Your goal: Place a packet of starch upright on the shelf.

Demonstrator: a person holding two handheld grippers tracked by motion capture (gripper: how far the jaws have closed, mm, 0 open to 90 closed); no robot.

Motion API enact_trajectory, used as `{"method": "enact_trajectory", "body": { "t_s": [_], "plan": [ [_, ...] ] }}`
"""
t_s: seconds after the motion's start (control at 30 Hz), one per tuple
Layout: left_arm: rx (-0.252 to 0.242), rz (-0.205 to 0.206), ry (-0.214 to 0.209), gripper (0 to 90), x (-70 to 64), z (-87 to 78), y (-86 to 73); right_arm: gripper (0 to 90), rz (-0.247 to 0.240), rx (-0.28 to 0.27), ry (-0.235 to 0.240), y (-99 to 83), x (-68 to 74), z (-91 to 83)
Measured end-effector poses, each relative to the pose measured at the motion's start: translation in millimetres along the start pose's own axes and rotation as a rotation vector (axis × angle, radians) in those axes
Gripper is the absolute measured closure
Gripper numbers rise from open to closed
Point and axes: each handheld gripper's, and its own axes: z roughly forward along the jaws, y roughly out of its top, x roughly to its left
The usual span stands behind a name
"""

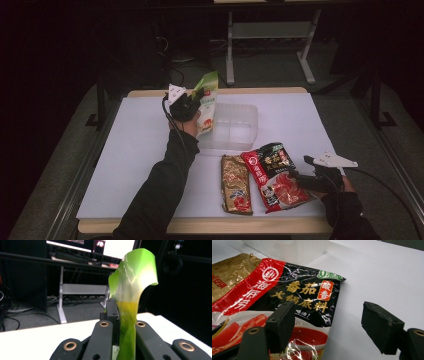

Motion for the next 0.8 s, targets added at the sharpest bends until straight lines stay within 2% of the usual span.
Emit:
{"method": "enact_trajectory", "body": {
  "t_s": [0.03,0.07,0.1,0.17,0.27,0.37,0.47,0.5,0.57,0.6,0.67,0.8],
  "plan": [
    [0.004,-0.003,-0.005,89.6,0.8,0.2,-3.2,26.2,0.000,0.000,0.001,-0.1,0.0,0.4],
    [0.014,-0.003,-0.030,89.5,2.5,0.6,-6.6,26.1,0.000,0.003,0.003,-0.1,0.3,0.7],
    [0.030,0.015,-0.036,89.2,2.5,0.8,-7.7,26.2,0.000,0.007,0.002,-0.4,0.8,1.0],
    [0.028,0.059,-0.043,86.6,2.2,-3.0,-6.4,26.2,-0.001,0.008,0.001,-0.4,1.2,1.0],
    [0.039,0.129,-0.058,78.3,2.3,-7.8,0.3,26.2,-0.001,0.004,0.001,-0.1,0.8,0.6],
    [0.105,0.174,-0.093,75.2,5.7,-9.2,5.1,26.2,0.000,0.012,0.004,-0.2,1.6,2.1],
    [0.157,0.186,-0.116,75.1,11.0,-12.4,2.2,26.2,-0.010,0.013,0.007,0.1,2.9,2.2],
    [0.170,0.210,-0.110,75.2,11.6,-14.4,-0.6,26.2,-0.007,0.014,0.007,0.1,2.9,2.3],
    [0.195,0.223,-0.133,75.6,12.7,-16.3,-4.8,26.2,-0.006,0.018,0.009,-0.2,2.6,2.7],
    [0.208,0.245,-0.123,75.8,12.6,-17.7,-7.4,26.2,-0.009,0.019,0.009,-0.5,2.8,3.0],
    [0.219,0.266,-0.140,78.4,14.0,-21.0,-11.6,26.2,-0.011,0.020,0.011,-0.6,3.1,3.1],
    [0.219,0.260,-0.148,85.0,19.2,-26.3,-17.0,26.4,-0.007,0.020,0.007,-0.3,2.5,3.2]
  ]
}}
